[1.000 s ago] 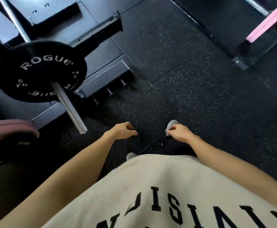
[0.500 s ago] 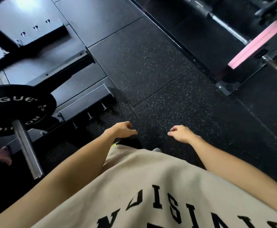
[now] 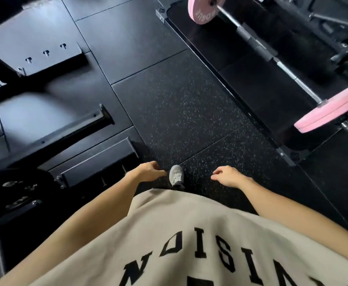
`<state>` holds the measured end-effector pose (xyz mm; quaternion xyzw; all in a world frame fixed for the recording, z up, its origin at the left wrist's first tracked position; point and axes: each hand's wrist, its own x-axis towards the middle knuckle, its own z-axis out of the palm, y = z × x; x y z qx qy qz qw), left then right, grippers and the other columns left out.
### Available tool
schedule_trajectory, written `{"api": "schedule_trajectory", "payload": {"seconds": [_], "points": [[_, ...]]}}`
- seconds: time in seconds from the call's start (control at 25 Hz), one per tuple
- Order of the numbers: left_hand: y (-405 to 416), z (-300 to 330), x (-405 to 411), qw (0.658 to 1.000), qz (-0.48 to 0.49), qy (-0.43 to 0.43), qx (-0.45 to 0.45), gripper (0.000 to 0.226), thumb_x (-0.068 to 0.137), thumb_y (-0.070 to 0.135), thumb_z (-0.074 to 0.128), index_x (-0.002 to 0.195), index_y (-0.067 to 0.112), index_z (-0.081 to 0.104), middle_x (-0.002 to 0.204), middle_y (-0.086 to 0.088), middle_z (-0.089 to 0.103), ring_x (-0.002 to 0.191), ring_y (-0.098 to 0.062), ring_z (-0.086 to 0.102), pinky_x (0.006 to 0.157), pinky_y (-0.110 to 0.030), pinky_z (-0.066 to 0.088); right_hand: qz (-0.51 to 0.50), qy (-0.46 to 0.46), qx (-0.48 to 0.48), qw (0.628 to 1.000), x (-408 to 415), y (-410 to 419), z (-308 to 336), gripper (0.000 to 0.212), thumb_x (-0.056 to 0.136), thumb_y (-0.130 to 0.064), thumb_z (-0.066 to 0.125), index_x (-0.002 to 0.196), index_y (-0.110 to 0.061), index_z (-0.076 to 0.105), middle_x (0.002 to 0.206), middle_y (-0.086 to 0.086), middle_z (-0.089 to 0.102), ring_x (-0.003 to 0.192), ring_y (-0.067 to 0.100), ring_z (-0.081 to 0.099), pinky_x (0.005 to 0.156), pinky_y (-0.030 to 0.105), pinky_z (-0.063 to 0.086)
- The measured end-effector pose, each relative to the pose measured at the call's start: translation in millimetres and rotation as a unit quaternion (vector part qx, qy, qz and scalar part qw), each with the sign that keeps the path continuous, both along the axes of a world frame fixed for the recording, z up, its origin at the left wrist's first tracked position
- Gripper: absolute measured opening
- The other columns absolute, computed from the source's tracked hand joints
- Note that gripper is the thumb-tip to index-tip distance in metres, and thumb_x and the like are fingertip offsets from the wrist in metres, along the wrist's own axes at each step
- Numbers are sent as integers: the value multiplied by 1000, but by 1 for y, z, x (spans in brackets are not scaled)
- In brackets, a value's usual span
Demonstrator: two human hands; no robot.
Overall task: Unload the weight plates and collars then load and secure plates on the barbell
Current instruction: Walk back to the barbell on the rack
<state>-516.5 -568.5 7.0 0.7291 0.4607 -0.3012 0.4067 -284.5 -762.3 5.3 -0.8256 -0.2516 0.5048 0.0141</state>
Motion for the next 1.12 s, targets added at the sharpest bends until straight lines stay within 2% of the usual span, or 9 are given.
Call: {"api": "schedule_trajectory", "payload": {"seconds": [0.12,0.24,0.36,0.48,0.6,0.76,0.84,0.96,1.12], "points": [[87,20,56,1000,3,-14,14,54,89,56,61,131,22,56,131,-2,59,117,-24,56,89,-27,42,-14,-26,34,999,60,85,15,33,88,-41,60,117,-26,65,122,3,64,110,23,57,99,39,45],[159,31,100,999,15,-26,19,55,88,58,61,129,23,55,131,-3,59,115,-25,56,93,-33,46,-23,-40,54,997,105,155,20,34,85,-44,61,115,-27,65,120,3,65,109,24,58,99,39,46],[210,26,131,999,34,-27,10,51,88,57,62,126,23,56,126,-3,61,108,-23,57,93,-34,48,-17,-39,38,998,136,216,12,44,82,-46,63,122,-27,62,125,3,62,114,25,57,102,43,44],[256,13,158,999,41,-7,-8,50,88,55,63,125,22,56,125,-3,62,104,-20,56,89,-31,47,5,-26,16,1000,167,278,-4,44,79,-46,64,119,-28,63,126,3,62,113,25,58,102,42,44],[315,8,191,999,51,3,-14,51,89,54,62,126,20,56,128,-4,61,107,-21,56,90,-32,46,43,-13,-12,999,206,347,-18,44,80,-45,65,121,-26,63,129,3,61,118,24,55,104,40,43],[429,27,239,995,97,4,-7,53,90,54,61,131,20,54,132,-5,58,116,-25,55,92,-32,45,92,-8,-11,996,273,482,-7,45,83,-46,62,124,-26,61,131,3,60,120,25,54,103,40,42],[487,33,253,991,132,0,16,52,89,55,61,129,21,56,131,-5,60,115,-24,55,90,-32,44,124,-17,14,992,303,559,4,45,87,-44,60,128,-25,59,130,5,59,118,26,53,102,40,43],[553,36,268,983,184,-12,5,50,89,55,61,125,22,56,125,-3,61,110,-23,57,92,-34,46,148,-5,35,988,322,657,15,42,92,-42,57,129,-23,57,129,5,59,115,25,54,101,41,44],[654,17,280,976,220,2,-10,48,84,58,62,118,24,58,120,-1,63,106,-22,58,95,-37,49,193,10,29,981,335,783,1,40,92,-40,57,127,-22,58,128,4,58,116,25,54,102,42,43]]}}
